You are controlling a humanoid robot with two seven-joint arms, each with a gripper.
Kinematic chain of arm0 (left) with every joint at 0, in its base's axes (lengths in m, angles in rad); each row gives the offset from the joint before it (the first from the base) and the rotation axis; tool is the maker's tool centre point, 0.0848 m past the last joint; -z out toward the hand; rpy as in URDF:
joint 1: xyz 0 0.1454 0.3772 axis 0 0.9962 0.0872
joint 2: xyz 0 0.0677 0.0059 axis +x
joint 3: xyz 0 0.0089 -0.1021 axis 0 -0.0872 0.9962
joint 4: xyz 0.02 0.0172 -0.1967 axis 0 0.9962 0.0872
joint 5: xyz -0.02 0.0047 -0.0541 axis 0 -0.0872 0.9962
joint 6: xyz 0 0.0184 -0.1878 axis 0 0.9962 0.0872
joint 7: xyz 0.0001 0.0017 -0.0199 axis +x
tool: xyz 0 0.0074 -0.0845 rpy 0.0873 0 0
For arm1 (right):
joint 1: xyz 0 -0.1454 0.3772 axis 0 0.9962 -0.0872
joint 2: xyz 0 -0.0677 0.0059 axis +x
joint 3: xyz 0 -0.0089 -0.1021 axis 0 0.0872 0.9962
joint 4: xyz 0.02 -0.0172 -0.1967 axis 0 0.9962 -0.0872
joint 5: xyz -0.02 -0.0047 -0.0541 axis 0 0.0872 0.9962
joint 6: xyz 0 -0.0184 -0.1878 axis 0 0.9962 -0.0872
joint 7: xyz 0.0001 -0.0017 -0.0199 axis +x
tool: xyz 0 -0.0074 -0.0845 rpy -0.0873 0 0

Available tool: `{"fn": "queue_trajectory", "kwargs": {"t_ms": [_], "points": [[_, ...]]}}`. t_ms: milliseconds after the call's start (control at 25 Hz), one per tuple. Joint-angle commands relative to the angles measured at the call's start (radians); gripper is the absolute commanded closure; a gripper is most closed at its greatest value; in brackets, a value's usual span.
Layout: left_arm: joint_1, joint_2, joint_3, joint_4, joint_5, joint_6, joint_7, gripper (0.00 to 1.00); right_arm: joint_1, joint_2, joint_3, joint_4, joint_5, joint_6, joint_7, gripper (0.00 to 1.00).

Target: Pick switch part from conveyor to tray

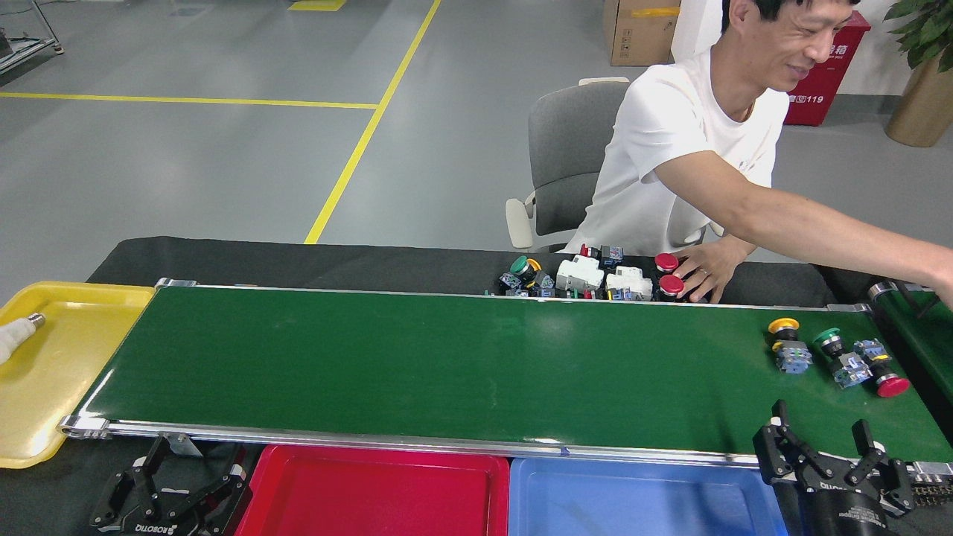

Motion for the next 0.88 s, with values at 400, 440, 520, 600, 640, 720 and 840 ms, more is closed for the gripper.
{"fn": "queue_trajectory", "kwargs": {"t_ms": [400, 440, 520, 600, 640, 720, 840], "points": [[-0.016, 0.011, -0.041, 0.003, -0.002, -0.004, 0.003, 0.00, -0.177, -0.061, 0.063, 0.211, 0.015, 0.077, 0.000, 0.01], [-0.016, 0.011, -0.041, 0.005, -0.002, -0.004, 0.003, 0.00, -0.177, -0.061, 0.077, 0.211, 0.015, 0.095, 0.000, 0.01], [-0.016, 0.014, -0.041, 0.006, -0.002, -0.005, 0.003, 0.00, -0.177, -0.062, 0.121, 0.209, 0.015, 0.129, -0.001, 0.01], [-0.013, 0.014, -0.042, 0.006, -0.002, -0.005, 0.003, 0.00, -0.171, -0.061, 0.149, 0.194, 0.013, 0.144, -0.001, 0.01], [-0.013, 0.014, -0.042, 0.006, -0.002, -0.005, 0.003, 0.00, -0.164, -0.061, 0.155, 0.186, 0.013, 0.144, 0.000, 0.01], [-0.016, 0.014, -0.041, 0.006, -0.002, -0.005, 0.003, 0.00, -0.149, -0.061, 0.157, 0.169, 0.012, 0.144, 0.000, 0.01], [-0.016, 0.014, -0.042, 0.007, -0.004, -0.005, 0.003, 0.00, -0.094, -0.065, 0.157, 0.117, 0.010, 0.143, 0.000, 0.01]]}}
